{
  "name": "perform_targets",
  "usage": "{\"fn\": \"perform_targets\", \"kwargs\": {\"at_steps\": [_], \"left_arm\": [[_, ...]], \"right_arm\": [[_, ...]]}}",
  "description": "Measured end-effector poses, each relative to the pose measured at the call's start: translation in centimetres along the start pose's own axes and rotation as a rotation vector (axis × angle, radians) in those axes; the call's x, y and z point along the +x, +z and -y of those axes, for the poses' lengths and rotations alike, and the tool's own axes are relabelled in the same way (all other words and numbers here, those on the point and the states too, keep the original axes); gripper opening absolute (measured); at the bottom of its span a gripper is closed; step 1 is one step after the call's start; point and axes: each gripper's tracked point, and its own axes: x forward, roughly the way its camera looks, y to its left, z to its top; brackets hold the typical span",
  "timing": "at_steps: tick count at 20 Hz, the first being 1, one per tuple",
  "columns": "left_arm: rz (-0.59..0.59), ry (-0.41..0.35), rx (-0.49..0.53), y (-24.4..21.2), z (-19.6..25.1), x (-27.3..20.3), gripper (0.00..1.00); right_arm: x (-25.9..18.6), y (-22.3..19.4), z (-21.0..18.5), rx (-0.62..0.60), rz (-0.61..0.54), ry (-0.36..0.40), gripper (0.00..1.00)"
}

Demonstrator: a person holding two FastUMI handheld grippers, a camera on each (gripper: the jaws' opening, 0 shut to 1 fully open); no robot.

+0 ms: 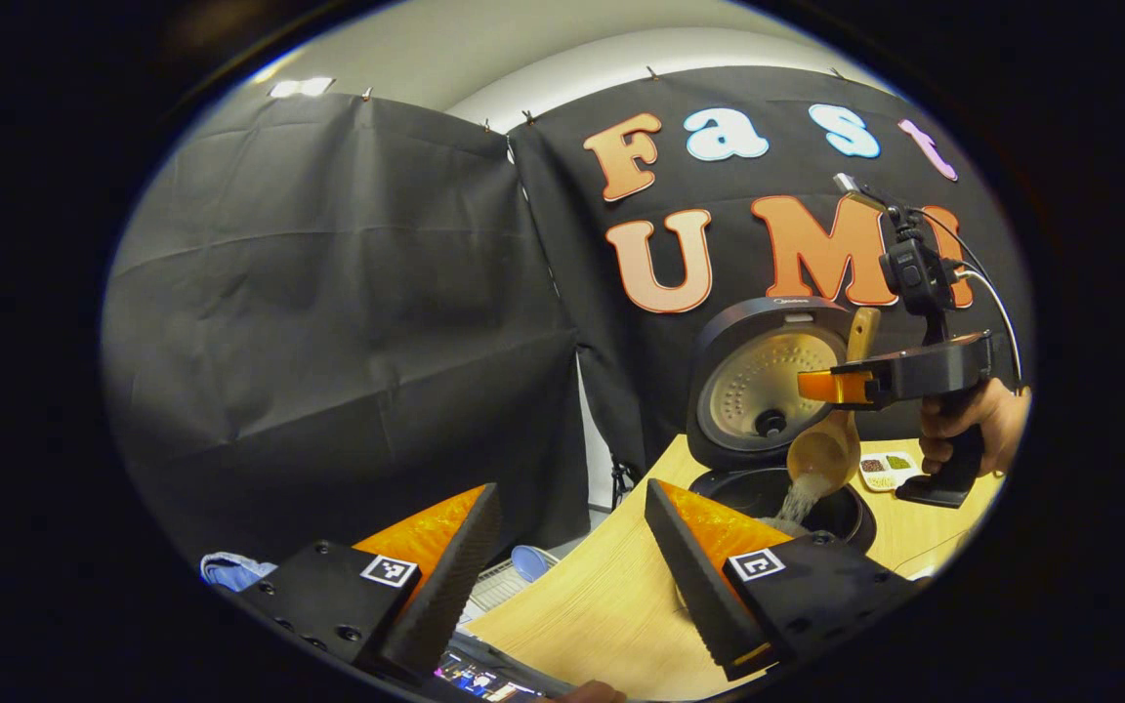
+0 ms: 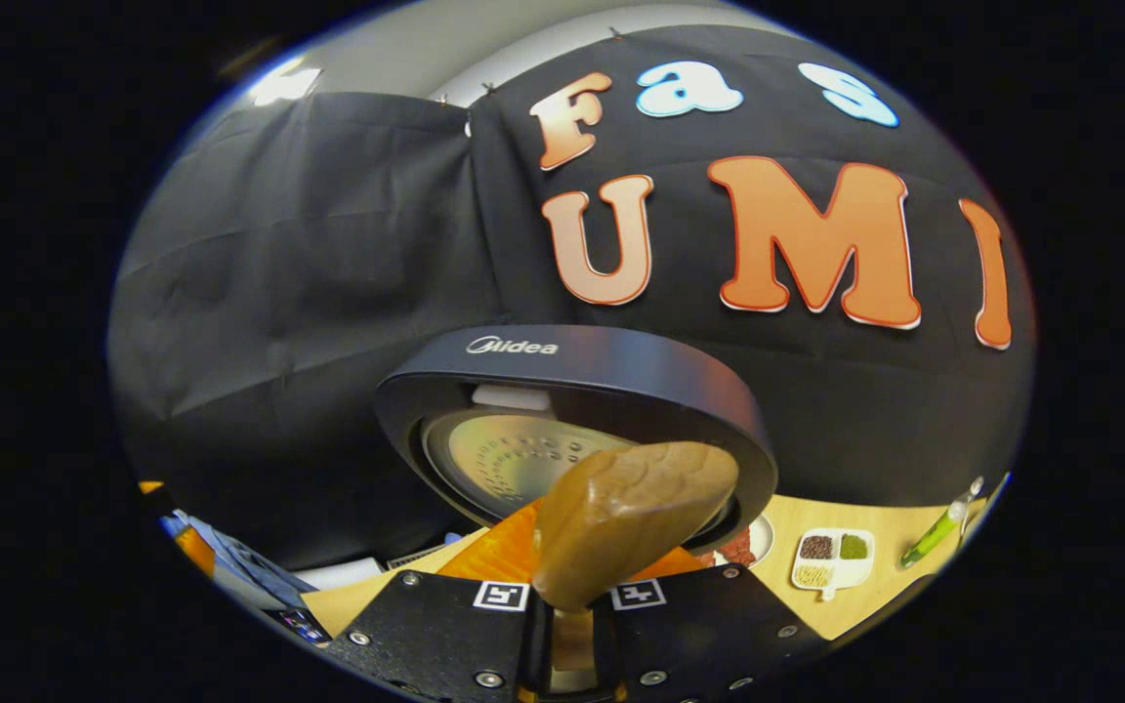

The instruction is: Close the left gripper, press the button to open the rice cooker; take a wooden spoon from the chopstick holder with the right hand, scoop a spoonful of rice and pour it into the rice cooker, then put the wooden spoon back into the chopstick holder.

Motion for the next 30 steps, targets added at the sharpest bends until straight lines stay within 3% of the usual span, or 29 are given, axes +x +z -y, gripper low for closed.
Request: {"fn": "perform_targets", "kwargs": {"at_steps": [9,10,11,12,13,16,21,25,28,30], "left_arm": [[-0.029,0.027,-0.004,-1.5,-0.9,0.5,1.00],[-0.030,0.027,-0.005,-1.6,-1.0,0.5,1.00],[-0.029,0.030,-0.008,-1.4,-1.1,0.6,0.93],[-0.031,0.027,-0.012,-1.4,-1.0,0.6,0.93],[-0.031,0.023,-0.014,-1.3,-0.9,0.7,1.00],[-0.030,0.003,-0.002,-1.1,-0.1,1.2,1.00],[-0.037,-0.061,-0.033,0.0,2.4,2.2,1.00],[-0.030,-0.082,-0.034,1.0,4.6,2.7,1.00],[-0.057,-0.114,-0.105,1.8,6.3,2.0,1.00],[-0.043,-0.104,-0.088,2.9,6.7,1.8,1.00]], "right_arm": [[-0.5,0.2,-3.3,-0.294,0.051,0.039,0.16],[-0.9,0.1,-3.0,-0.271,0.053,0.033,0.16],[-1.3,0.3,-2.7,-0.226,0.058,0.034,0.16],[-1.8,0.6,-2.1,-0.173,0.055,0.036,0.16],[-2.4,1.1,-1.4,-0.117,0.052,0.036,0.16],[-4.7,2.4,1.3,0.079,0.051,0.037,0.16],[-10.1,3.4,8.8,0.225,0.081,-0.077,0.16],[-15.1,1.1,15.3,0.268,0.071,-0.202,0.16],[-19.5,-2.5,20.5,0.287,0.039,-0.312,0.16],[-22.3,-4.6,23.9,0.324,0.019,-0.385,0.16]]}}
